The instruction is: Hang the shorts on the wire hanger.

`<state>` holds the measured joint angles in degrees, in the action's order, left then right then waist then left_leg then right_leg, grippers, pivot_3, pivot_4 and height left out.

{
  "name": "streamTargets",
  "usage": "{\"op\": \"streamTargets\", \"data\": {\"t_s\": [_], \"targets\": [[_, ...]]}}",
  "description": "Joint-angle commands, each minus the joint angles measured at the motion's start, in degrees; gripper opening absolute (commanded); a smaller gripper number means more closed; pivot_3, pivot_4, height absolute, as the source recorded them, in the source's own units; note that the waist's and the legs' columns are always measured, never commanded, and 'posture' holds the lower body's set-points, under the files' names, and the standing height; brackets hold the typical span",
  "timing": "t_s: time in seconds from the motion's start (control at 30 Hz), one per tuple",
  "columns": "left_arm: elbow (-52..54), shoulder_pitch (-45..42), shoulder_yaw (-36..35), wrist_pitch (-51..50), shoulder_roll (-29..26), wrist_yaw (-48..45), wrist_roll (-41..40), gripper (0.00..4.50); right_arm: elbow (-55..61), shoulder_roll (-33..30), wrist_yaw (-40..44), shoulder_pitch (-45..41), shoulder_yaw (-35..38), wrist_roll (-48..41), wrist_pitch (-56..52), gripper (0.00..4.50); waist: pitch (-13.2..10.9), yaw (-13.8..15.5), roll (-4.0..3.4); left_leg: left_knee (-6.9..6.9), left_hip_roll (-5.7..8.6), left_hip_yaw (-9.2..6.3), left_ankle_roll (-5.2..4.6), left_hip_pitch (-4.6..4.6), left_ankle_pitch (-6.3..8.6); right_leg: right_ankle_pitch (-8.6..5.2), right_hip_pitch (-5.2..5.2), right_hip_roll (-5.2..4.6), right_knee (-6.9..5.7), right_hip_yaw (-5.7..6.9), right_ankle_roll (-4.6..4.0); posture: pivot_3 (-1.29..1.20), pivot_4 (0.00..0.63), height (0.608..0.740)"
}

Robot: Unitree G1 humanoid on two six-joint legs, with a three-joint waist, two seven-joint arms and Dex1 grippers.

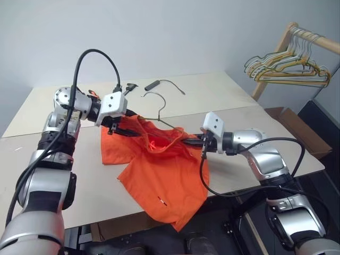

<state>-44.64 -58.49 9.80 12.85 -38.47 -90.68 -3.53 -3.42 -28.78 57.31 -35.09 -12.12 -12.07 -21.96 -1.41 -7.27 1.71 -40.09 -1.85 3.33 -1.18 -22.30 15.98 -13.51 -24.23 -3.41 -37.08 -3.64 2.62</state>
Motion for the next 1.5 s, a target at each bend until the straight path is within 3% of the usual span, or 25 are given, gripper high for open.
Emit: {"op": "streamTargets", "data": {"t_s": [0.03, 0.07, 0.27, 0.53, 0.7, 0.83, 0.97, 1.2, 1.3, 1.5], "targets": [[-0.06, -1.47, -0.84, 0.82, 0.02, 2.86, 0.76, 4.13, 1.32, -0.90, -0.79, -0.97, 2.48, -0.62, -0.55, 0.00, 0.00, 0.01, 0.00, 0.00, 0.00, 0.00, 0.00, 0.00, 0.00, 0.00, 0.00, 0.00, 0.00, 0.00, 0.00, -0.10, 0.000, 0.740], [-0.35, -1.57, -0.76, 1.34, -0.11, 3.10, 1.04, 4.41, 1.35, -0.92, -0.88, -0.95, 2.52, -0.69, -0.67, 0.00, 0.00, 0.01, 0.00, 0.00, 0.00, 0.00, 0.00, 0.00, 0.00, 0.00, 0.00, 0.00, 0.00, 0.00, 0.00, -0.10, 0.000, 0.740], [-3.34, -3.98, -4.44, -1.40, -2.17, 6.15, -0.60, 4.41, 1.76, -1.82, -2.14, 0.41, 3.85, -1.11, -2.42, 0.00, 0.00, -0.09, 0.00, 0.00, -0.01, 0.00, 0.00, 0.00, 0.00, 0.00, -0.01, 0.00, 0.00, 0.00, 0.00, -0.11, 0.000, 0.740], [-4.25, -2.76, -15.87, -5.85, -5.66, 10.86, -9.04, 4.41, 6.66, -3.71, -8.38, 5.43, 11.86, -4.20, -10.19, 0.00, 0.00, -0.12, 0.00, -0.01, -0.02, 0.00, 0.00, -0.01, 0.00, 0.00, -0.01, -0.03, 0.00, 0.00, 0.00, -0.12, 0.000, 0.740], [6.74, 4.41, -22.18, -14.73, -4.16, 11.97, -17.97, 4.41, 12.16, -3.71, -14.77, 8.11, 16.56, -6.11, -18.89, 0.00, 0.00, -0.06, 0.00, -0.01, -0.06, -0.01, 0.00, 0.03, 0.00, 0.00, 0.00, -0.04, -0.04, 0.01, 0.00, -0.13, 0.000, 0.740], [21.53, 13.16, -23.99, -23.02, -1.07, 14.56, -24.83, 4.41, 18.28, -1.52, -25.12, 8.38, 25.42, -9.86, -36.17, 0.00, 0.01, 0.06, -0.01, -0.02, -0.08, -0.02, 0.00, -0.04, 0.00, 0.01, 0.00, -0.08, -0.13, 0.01, 0.00, -0.14, 0.000, 0.740], [27.91, 16.89, -24.04, -25.96, 0.93, 18.55, -26.75, 4.41, 22.37, -0.20, -31.99, 7.56, 30.38, -10.81, -45.74, 0.00, 0.02, 0.02, 0.00, -0.04, -0.06, -0.03, 0.00, -0.02, 0.00, 0.02, 0.00, -0.11, -0.06, 0.02, 0.00, -0.17, 0.000, 0.740], [32.90, 18.27, -22.83, -28.43, 4.35, 22.63, -28.57, 4.41, 25.61, 2.07, -47.68, 2.93, 35.50, -3.26, -61.25, 0.00, 0.15, -1.40, -0.20, 0.00, 0.00, -0.02, 0.00, 0.03, 0.00, 0.01, 0.02, -0.09, -0.02, -0.05, 0.00, -0.20, 0.000, 0.740], [32.70, 17.88, -23.35, -28.45, 4.65, 22.32, -29.83, 4.41, 27.16, 6.15, -54.79, 0.23, 39.38, 1.72, -64.98, 0.00, 0.17, -2.35, -0.23, 0.03, 0.00, -0.03, 0.00, 0.03, 0.00, 0.01, 0.01, -0.07, -0.02, -0.05, 0.00, -0.20, 0.000, 0.740], [34.56, 18.76, -23.92, -30.74, 5.32, 20.21, -34.48, 4.41, 25.88, 14.34, -70.05, -5.12, 41.92, 13.59, -63.36, 0.00, 0.32, -4.67, -0.47, 0.03, 0.02, -0.03, 0.00, 0.04, 0.00, 0.01, 0.00, -0.10, -0.03, -0.15, 0.00, -0.20, 0.000, 0.740]]}}
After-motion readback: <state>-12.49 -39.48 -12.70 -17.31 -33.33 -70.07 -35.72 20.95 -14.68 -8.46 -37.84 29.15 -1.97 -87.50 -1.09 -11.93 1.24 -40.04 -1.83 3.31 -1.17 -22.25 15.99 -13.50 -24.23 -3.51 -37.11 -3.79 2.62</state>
